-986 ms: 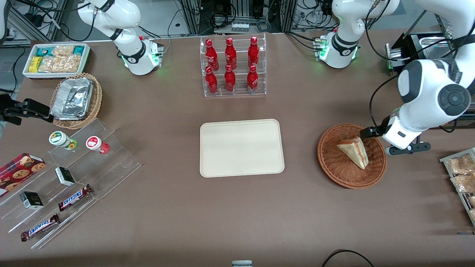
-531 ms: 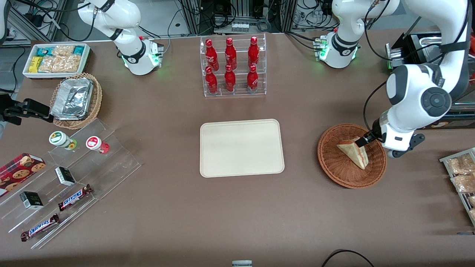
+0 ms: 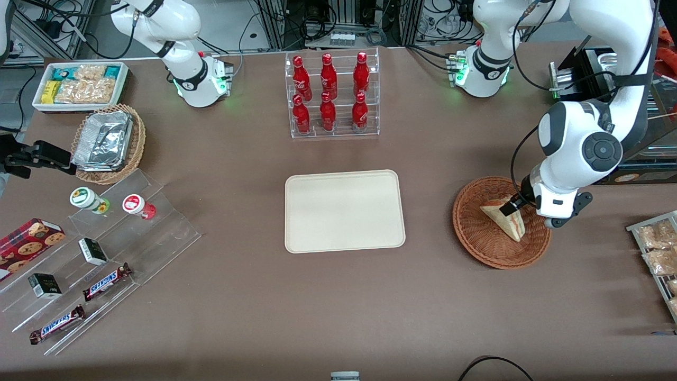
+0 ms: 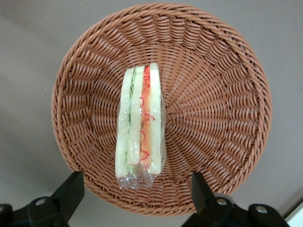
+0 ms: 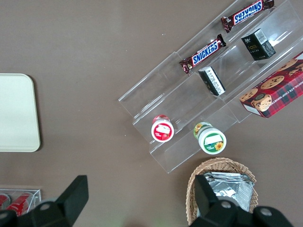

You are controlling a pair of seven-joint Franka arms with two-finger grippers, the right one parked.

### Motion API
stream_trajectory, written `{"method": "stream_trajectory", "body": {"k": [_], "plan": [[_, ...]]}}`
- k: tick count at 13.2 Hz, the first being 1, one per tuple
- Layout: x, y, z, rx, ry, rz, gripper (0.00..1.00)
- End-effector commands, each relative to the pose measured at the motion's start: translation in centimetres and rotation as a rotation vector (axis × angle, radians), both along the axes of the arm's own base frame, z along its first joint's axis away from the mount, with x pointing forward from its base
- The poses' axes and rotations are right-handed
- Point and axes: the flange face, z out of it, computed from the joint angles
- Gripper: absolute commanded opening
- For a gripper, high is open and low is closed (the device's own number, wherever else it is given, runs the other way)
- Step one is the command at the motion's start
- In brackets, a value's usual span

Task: Place sandwich from basket to tray
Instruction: 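Lower the left gripper and close it on the sandwich's wrapped edge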

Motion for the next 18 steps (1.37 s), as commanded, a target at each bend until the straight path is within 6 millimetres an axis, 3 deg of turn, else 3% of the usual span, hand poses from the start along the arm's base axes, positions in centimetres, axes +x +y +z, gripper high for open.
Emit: {"method": "stream_trajectory", "body": {"k": [1,14,16,17,18], "plan": [[0.2,-0.2,-1.6,0.003,-0.018,0.014,1.00],[-0.1,0.0,-6.3,0.002,0.007,0.017,0.97],[-0.2,0.2,-6.8,0.003,0.011,0.020,0.40],[-0.3,0.2,-6.8,0.003,0.011,0.018,0.18],[-0.3,0.3,-6.6,0.004,0.013,0.018,0.04]]}}
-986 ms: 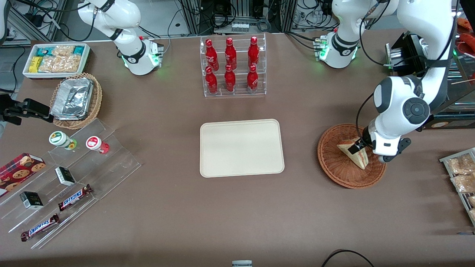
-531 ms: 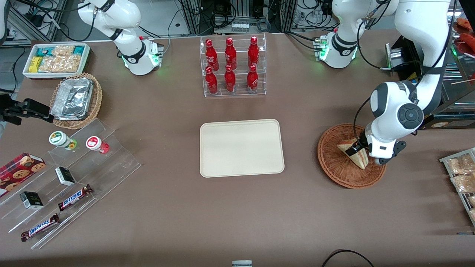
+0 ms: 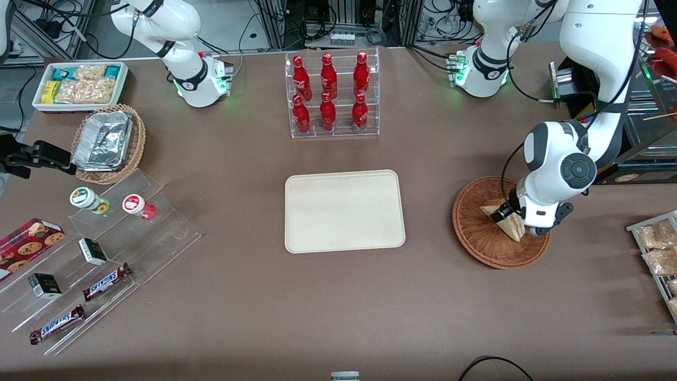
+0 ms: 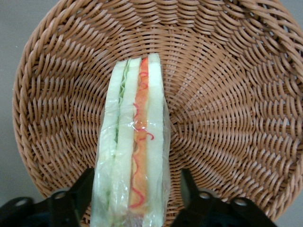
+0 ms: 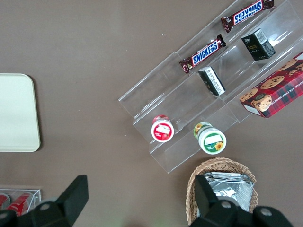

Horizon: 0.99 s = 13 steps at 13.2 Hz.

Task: Place sandwich from basket to tray
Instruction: 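Lower the left gripper and close it on the sandwich's wrapped edge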

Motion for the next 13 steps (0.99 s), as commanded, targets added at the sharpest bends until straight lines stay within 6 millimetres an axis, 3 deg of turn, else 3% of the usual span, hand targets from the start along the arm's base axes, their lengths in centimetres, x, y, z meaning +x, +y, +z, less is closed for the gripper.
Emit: {"method": "stream_trajectory", "body": {"k": [1,4,6,10,13], "plan": [[-0.2,0.2,0.6,0.008,-0.017,0.008,0.00],[0.0,0.0,2.1,0.009,-0.009,-0.002,0.00],[0.4,-0.8,4.4,0.013,0.007,-0.019,0.00],[0.6,-6.1,8.8,0.023,0.049,-0.105,0.00],[-0.3,-12.3,10.5,0.028,0.058,-0.216,0.00]]}}
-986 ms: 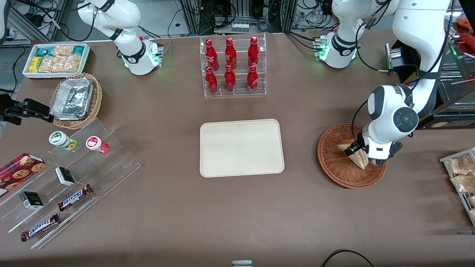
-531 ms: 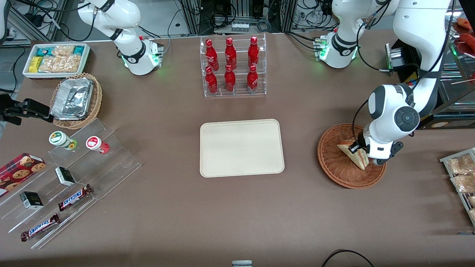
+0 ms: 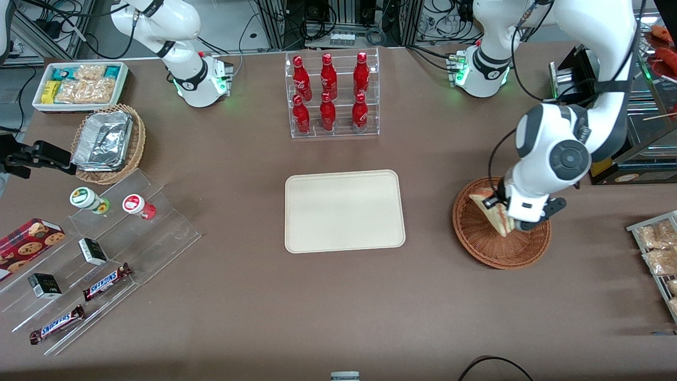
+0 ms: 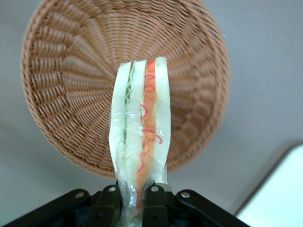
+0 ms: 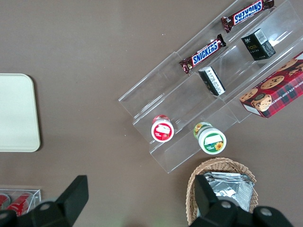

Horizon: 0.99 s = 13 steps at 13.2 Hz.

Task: Place sandwich from basket to tray
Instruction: 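Lift the sandwich and carry it with the left gripper over the tray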

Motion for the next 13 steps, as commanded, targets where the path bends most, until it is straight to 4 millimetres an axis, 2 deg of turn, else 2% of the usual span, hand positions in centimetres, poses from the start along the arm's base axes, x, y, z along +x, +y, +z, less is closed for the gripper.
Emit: {"method": "stream_trajectory", "body": {"k": [1,7,11,13], "plan": [[-1.1,-5.4,1.5,0.014,0.008,-0.090,0.00],[-3.4,-18.8,1.7,-0.015,-0.021,-0.293,0.00],[-3.5,-26.4,1.2,-0.050,-0.048,-0.385,0.00],[-3.5,-29.6,0.7,-0.082,-0.050,-0.397,0.00]]}}
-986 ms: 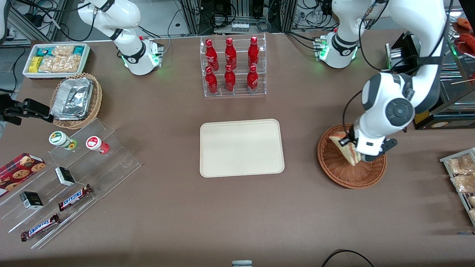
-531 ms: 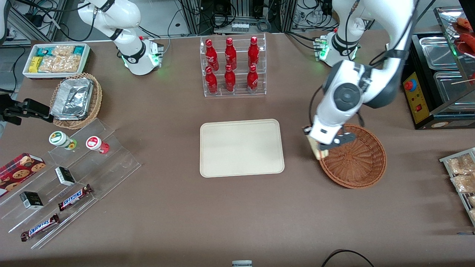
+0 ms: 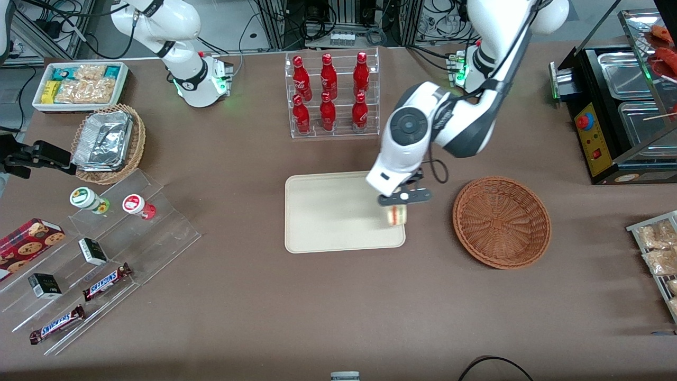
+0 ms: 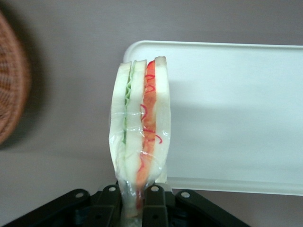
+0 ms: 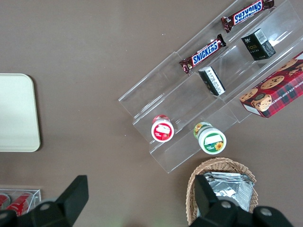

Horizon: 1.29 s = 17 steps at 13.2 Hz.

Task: Place sandwich from basket to tray
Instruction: 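Lift the sandwich and carry it with the left gripper over the tray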

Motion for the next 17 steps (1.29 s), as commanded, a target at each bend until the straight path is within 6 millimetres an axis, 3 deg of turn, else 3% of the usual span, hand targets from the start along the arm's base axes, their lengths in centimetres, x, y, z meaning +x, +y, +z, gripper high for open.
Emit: {"method": "stream_trajectory", "body": {"k": [1,5,8,12,17], "plan": [[1.0,-4.2,-0.6,-0.020,0.003,0.010,0.00],[1.0,-8.1,-2.3,-0.014,0.019,-0.020,0.00],[0.8,-10.1,-3.6,-0.017,0.017,-0.026,0.00],[1.8,-11.2,-5.8,-0.021,0.021,-0.025,0.00],[1.4,-12.0,-8.7,-0.015,0.050,-0.035,0.00]]}}
